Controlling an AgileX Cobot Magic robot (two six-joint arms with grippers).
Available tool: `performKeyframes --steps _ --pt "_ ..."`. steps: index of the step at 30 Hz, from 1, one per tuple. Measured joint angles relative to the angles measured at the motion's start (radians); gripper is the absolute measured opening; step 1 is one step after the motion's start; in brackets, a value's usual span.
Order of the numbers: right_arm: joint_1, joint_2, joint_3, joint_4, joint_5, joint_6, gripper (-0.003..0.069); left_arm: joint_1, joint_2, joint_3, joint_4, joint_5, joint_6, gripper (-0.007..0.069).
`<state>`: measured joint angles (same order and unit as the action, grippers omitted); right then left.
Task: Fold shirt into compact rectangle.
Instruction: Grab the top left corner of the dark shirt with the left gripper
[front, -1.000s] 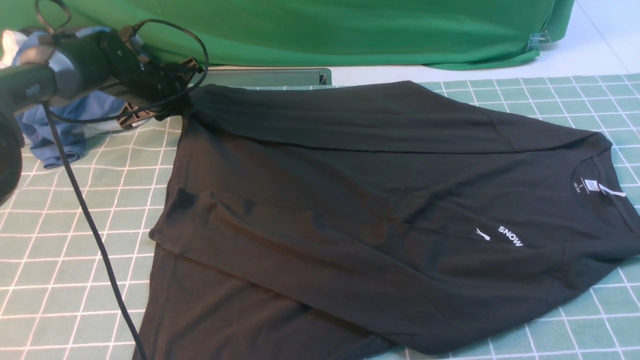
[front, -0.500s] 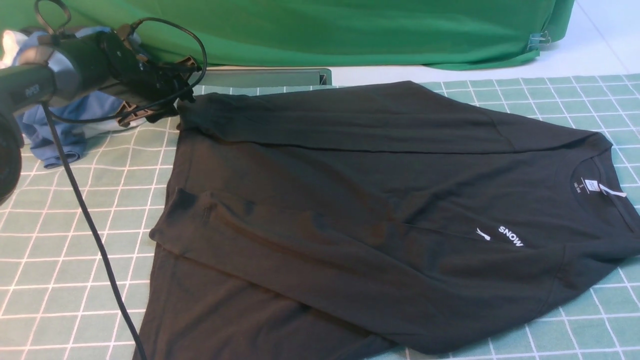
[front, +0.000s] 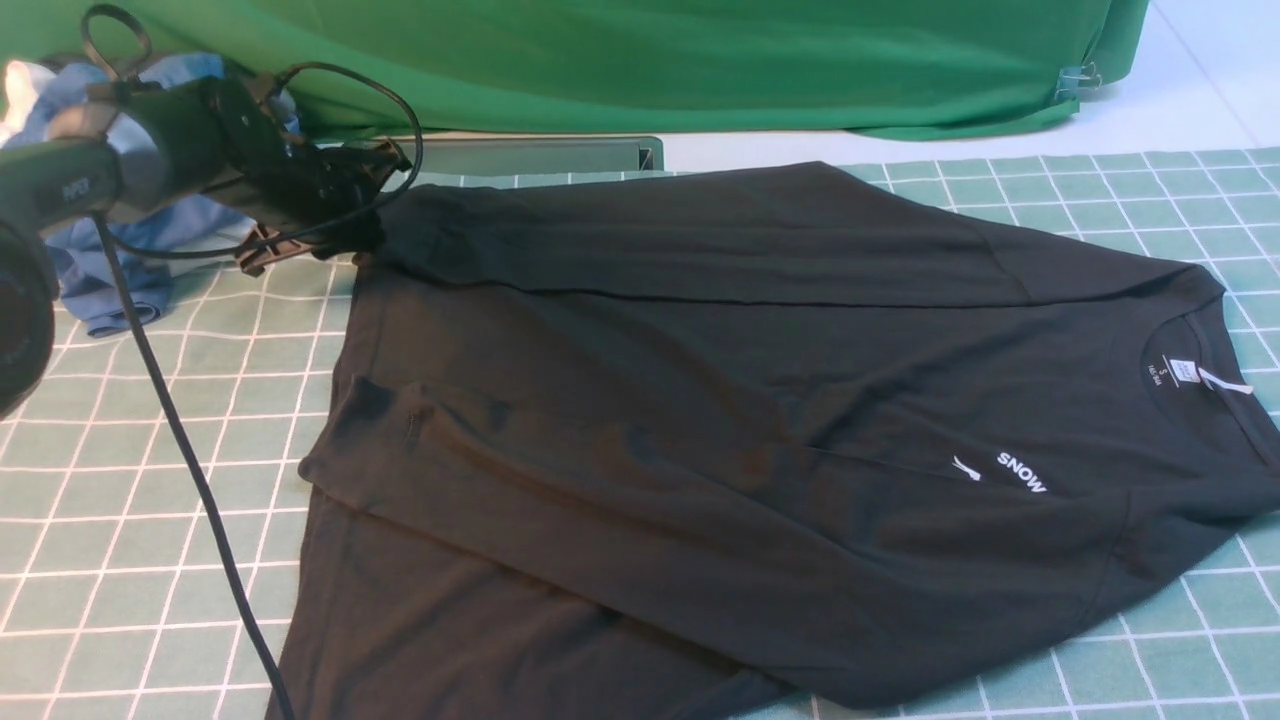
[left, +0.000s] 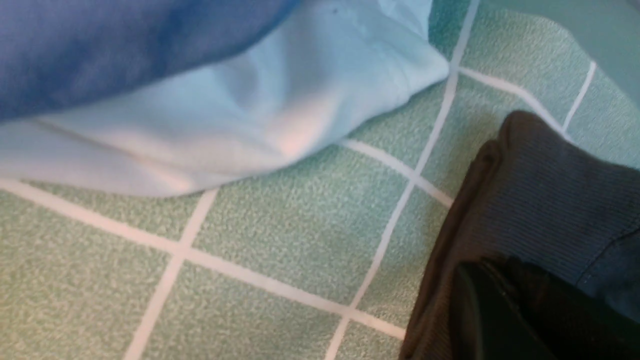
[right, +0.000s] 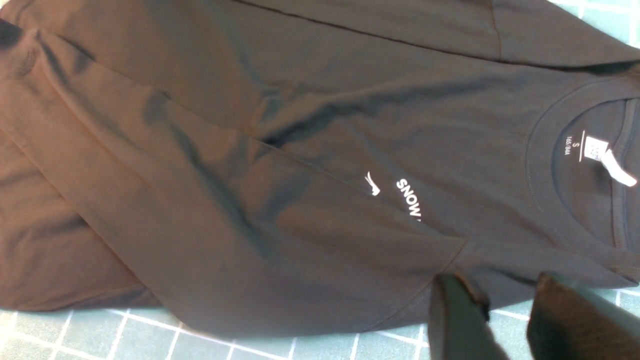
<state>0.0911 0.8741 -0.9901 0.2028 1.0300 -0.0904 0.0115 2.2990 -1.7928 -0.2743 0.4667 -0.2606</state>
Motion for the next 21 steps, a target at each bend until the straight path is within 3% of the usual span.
performKeyframes --steps 15,21 --pt "0.0 0.0 0.0 0.0 0.0 -0.003 0.0237 0.0 -0.153 0.0 0.0 0.147 0.03 0.0013" --pt "0.0 0.0 0.0 0.0 0.0 -0.003 0.0237 0.0 -0.145 0.0 -0.019 0.33 0.026 0.0018"
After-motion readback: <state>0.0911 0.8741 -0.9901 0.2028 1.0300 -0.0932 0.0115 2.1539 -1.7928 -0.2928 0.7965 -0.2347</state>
